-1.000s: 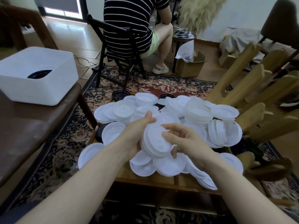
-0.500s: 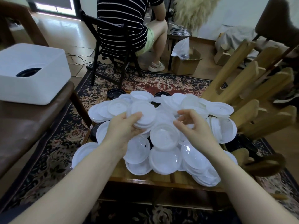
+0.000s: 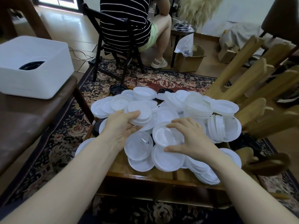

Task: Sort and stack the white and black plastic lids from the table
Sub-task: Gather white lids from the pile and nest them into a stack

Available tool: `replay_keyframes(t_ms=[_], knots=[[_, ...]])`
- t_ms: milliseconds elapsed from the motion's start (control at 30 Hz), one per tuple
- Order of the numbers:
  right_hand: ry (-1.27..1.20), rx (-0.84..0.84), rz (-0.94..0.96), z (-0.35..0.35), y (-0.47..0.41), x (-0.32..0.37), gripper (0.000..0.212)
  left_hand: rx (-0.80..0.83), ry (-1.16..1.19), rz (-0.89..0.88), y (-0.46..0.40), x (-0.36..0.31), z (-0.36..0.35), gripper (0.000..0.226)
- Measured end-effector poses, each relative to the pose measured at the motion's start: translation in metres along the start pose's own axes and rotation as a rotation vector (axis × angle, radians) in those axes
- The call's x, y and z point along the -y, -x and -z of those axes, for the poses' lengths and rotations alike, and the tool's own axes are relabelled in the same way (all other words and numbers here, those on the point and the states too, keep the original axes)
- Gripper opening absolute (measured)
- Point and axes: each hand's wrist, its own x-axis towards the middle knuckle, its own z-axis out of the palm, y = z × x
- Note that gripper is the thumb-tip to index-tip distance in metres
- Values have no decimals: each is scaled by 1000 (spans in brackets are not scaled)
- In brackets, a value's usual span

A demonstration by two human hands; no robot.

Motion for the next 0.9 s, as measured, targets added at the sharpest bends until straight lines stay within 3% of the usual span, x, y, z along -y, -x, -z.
replay_keyframes(t_ms=[167, 333, 467, 600, 700, 900], knots=[[-69, -10, 0, 1, 1, 0, 65, 9, -5, 22, 0, 0, 1, 15], [-528, -82, -72, 20, 6, -8, 59, 34, -28, 19, 0, 0, 0, 16], [-982, -196, -206, 31, 5, -9, 43, 91, -94, -10, 0, 3, -1, 29], [-1389, -126, -296, 33, 3, 6, 50, 204, -172, -33, 6, 10, -8, 41], [-1429, -81, -346, 30, 3, 15, 53, 257, -198, -32, 10, 18, -12, 41], [-1420, -132, -353, 24, 3, 14, 39, 317, -183, -51, 10, 20, -12, 43]])
